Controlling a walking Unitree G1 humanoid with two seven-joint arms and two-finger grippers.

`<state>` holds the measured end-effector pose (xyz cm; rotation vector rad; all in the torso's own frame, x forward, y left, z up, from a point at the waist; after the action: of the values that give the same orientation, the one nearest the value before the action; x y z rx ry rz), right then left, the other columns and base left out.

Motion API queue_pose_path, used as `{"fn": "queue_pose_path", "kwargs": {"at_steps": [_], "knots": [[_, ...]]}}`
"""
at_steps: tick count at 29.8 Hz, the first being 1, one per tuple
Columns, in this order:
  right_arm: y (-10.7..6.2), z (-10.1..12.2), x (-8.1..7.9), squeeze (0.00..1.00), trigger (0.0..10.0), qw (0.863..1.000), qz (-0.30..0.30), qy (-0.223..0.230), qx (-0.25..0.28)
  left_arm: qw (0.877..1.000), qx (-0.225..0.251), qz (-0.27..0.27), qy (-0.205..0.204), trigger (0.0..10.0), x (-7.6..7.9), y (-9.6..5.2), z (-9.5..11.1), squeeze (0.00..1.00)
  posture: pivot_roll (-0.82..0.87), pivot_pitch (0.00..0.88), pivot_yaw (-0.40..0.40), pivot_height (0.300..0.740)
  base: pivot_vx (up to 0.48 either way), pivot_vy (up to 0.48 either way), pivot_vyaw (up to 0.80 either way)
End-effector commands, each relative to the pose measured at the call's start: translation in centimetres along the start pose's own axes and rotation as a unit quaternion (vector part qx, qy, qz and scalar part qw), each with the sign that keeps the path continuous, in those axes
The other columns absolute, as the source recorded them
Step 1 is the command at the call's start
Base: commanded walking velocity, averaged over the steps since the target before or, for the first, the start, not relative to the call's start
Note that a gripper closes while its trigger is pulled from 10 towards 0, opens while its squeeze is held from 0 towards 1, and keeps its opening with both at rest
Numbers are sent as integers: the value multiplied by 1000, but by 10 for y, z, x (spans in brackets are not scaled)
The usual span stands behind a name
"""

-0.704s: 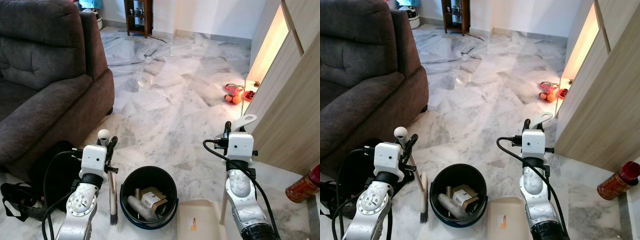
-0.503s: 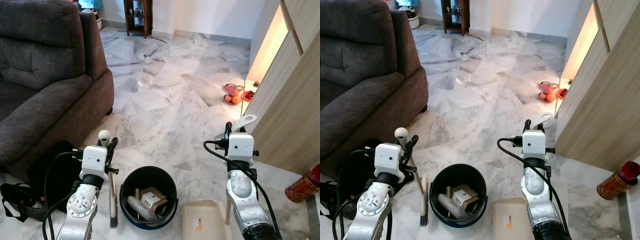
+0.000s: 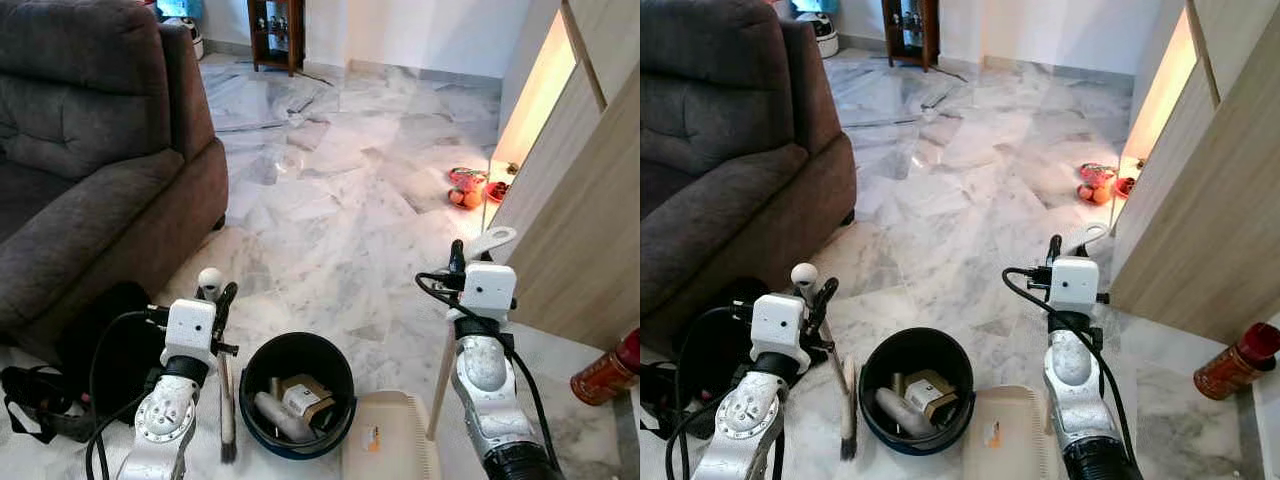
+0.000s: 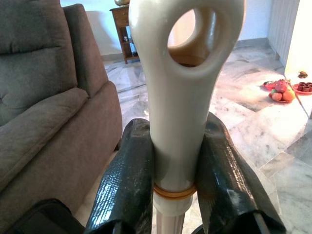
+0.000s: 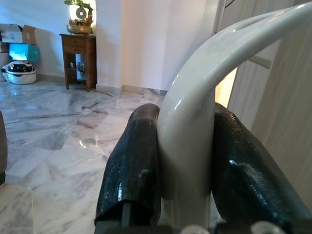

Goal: Sweep floor

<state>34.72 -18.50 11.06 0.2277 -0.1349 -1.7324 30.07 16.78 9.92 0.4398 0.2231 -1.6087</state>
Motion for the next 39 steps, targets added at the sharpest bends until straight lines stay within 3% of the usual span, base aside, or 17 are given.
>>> {"fn": "queue_pose_path", "kwargs": {"at_steps": [1,23,39], "knots": [[3,3,-1,0,10000,1000,-3,11,3,1000,13,3,5,10000,-1,2,7,0,126,55,-7,740,0,0,0],[1,-2,-17,0,10000,999,34,22,-10,1000,14,9,6,10000,-4,4,8,0,141,77,-1,740,0,0,0],[2,-4,-22,0,10000,998,46,30,-19,1000,14,9,10,10000,-7,6,9,0,141,91,7,740,-268,0,0]]}}
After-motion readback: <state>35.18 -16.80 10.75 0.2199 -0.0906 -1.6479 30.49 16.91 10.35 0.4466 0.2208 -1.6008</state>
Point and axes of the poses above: a point about 5 cm out from each wrist's last joint towards the gripper, its own y axis pointing out of the wrist towards the gripper, its own z axis along the axis of the wrist's last joint, x = y × z, the point moved 4 cm from there along y, pointing out of the wrist towards the gripper, and after that the axes turned 13 degrees about y, right-handed, at the moved point
